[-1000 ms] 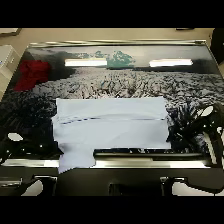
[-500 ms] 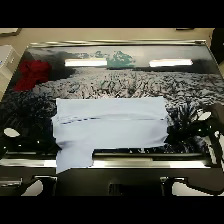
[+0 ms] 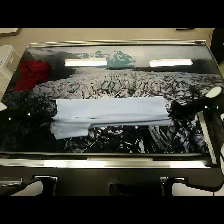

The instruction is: Fold the clothes and pants, and hang the long-sleeved shirts on hangers.

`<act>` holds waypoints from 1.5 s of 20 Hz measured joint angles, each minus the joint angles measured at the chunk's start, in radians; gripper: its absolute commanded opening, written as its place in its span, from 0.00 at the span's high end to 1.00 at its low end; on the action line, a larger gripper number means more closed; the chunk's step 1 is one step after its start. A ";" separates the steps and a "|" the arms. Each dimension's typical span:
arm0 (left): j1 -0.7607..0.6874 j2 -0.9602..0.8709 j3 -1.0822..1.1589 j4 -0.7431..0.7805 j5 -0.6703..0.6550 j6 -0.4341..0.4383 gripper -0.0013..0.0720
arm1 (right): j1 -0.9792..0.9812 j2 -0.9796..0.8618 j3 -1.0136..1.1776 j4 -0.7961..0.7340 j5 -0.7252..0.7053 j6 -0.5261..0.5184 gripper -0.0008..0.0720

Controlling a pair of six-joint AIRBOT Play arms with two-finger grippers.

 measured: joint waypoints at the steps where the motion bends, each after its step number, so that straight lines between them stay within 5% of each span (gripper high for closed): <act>1: -0.019 -0.050 0.069 -0.001 0.012 -0.010 0.95 | 0.016 -0.034 0.043 -0.005 -0.023 0.014 0.94; 7: -0.092 -0.351 0.441 -0.005 0.034 -0.099 0.95 | 0.056 -0.209 0.196 0.012 -0.134 0.071 0.93; 12: -0.129 -0.521 0.536 -0.001 -0.013 -0.153 0.94 | 0.061 -0.281 0.220 0.087 -0.189 0.075 0.91; 13: -0.135 -0.538 0.543 -0.001 -0.028 -0.156 0.88 | 0.061 -0.286 0.224 0.097 -0.191 0.074 0.84; 14: -0.137 -0.548 0.550 -0.002 -0.037 -0.156 0.74 | 0.060 -0.289 0.231 0.104 -0.190 0.072 0.65; 16: -0.134 -0.557 0.567 -0.002 -0.055 -0.156 0.20 | 0.048 -0.293 0.257 0.112 -0.181 0.072 0.15; 20: -0.093 -0.542 0.634 -0.003 -0.122 -0.156 0.17 | -0.029 -0.301 0.310 0.122 -0.096 0.079 0.01; 27: -0.082 -0.415 0.682 -0.006 -0.175 -0.157 0.17 | -0.060 -0.417 0.329 0.221 0.031 0.029 0.04; 28: -0.095 -0.395 0.685 -0.006 -0.173 -0.157 0.17 | -0.048 -0.434 0.330 0.255 0.031 0.022 0.19; 30: -0.132 -0.365 0.686 -0.007 -0.160 -0.157 0.17 | -0.019 -0.457 0.330 0.273 0.005 0.013 0.88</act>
